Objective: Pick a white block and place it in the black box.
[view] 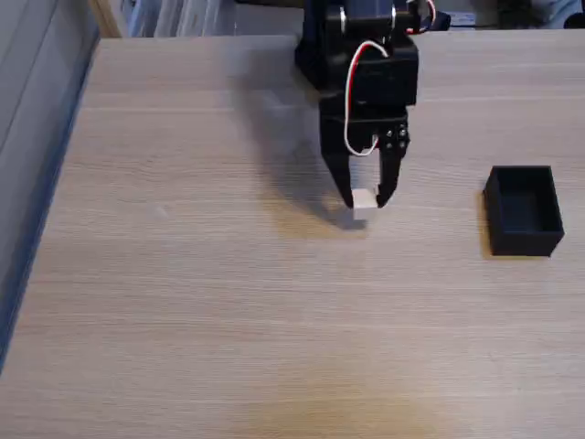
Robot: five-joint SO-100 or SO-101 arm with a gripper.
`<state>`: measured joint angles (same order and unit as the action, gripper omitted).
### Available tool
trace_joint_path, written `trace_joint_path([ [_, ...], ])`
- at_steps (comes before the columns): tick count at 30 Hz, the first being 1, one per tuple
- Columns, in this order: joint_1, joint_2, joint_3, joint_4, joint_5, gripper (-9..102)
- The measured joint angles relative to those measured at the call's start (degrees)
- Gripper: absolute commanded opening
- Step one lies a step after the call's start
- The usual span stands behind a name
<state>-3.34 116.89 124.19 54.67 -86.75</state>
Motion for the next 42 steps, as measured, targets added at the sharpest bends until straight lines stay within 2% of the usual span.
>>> trace_joint_path([
  [9, -17.58, 1.41, -19.25, 26.37, 4.13, 0],
  [14, -27.25, -4.13, -30.5, 32.96, 11.69, 0],
  [18, -31.29, -9.67, -36.91, 33.93, 15.64, 0],
  [24, -32.26, -17.31, -43.07, 32.87, 19.34, 1],
  [42, -31.11, -31.11, -56.43, 31.38, 20.48, 3],
])
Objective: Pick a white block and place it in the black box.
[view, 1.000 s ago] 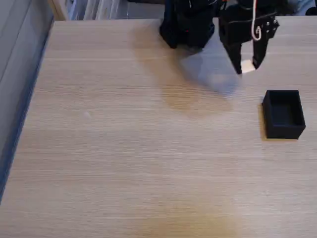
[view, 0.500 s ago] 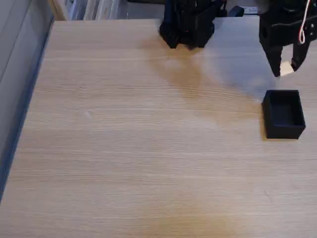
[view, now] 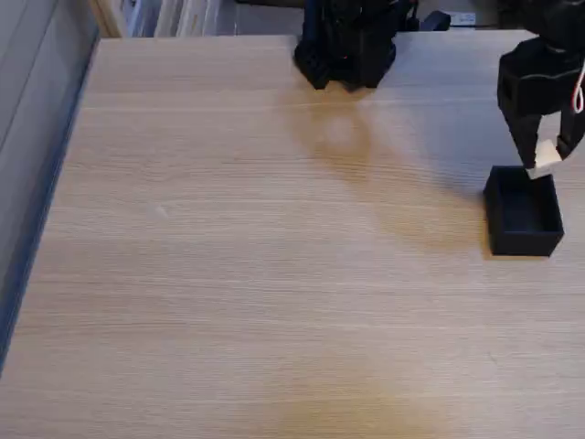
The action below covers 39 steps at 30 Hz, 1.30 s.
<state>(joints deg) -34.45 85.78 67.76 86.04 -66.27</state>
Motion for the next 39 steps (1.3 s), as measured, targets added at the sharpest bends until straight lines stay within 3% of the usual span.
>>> trace_joint_path([
  [7, -0.79, -0.44, -0.09, -0.62, 4.31, 19],
  [13, -0.88, -0.44, -0.09, -1.23, 6.15, 22],
  [23, 1.05, 4.66, 3.43, -1.49, 3.43, 0],
  [30, 7.29, 20.13, 21.45, -8.0, -3.34, 0],
  [39, 18.19, 48.08, 61.79, -25.66, -20.21, 0],
])
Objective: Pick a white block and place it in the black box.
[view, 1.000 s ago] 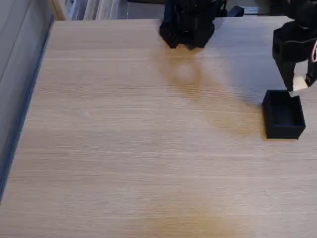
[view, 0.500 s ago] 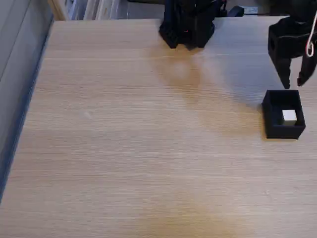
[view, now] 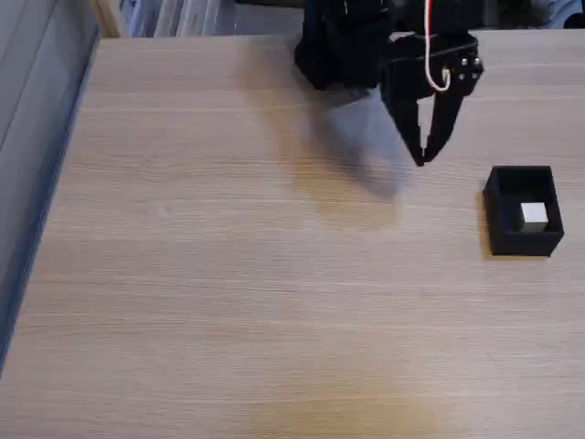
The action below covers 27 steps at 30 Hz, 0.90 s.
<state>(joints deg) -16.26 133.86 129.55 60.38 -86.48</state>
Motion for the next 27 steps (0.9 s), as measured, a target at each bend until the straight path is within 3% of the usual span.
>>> trace_joint_path([
  [6, 7.47, 17.75, 26.81, -9.23, -8.44, 0],
  [12, 11.95, 35.77, 46.23, -9.84, -12.22, 0],
  [16, 12.22, 40.96, 47.46, -4.83, -10.46, 0],
  [23, 12.13, 53.17, 47.64, 12.66, -7.91, 1],
  [27, 12.57, 56.16, 47.64, 15.64, -4.83, 4],
])
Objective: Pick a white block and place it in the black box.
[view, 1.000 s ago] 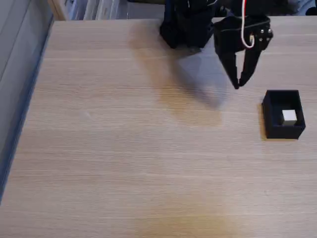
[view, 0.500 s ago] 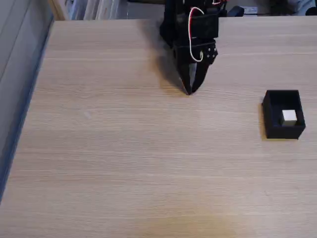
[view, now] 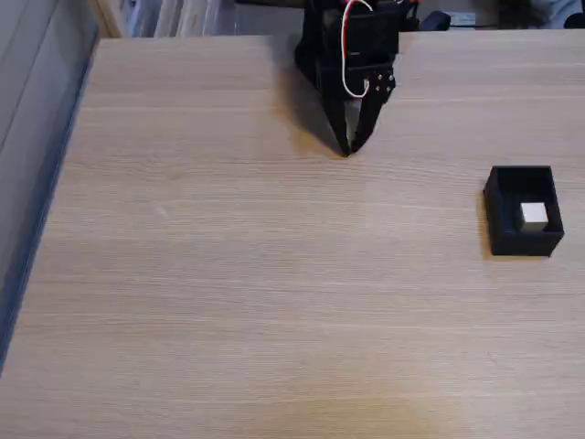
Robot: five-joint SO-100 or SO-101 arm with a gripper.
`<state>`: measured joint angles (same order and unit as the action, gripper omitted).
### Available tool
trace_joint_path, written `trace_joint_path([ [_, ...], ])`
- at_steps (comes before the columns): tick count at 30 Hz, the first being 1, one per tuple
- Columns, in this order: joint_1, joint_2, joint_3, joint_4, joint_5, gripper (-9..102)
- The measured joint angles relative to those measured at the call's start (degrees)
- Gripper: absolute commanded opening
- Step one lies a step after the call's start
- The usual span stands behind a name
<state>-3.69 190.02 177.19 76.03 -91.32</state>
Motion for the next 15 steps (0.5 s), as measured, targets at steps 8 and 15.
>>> trace_joint_path([
  [8, 0.26, 0.62, 0.0, 0.35, -0.26, 8],
  [15, 0.26, 0.62, 0.0, 0.35, -0.26, 8],
])
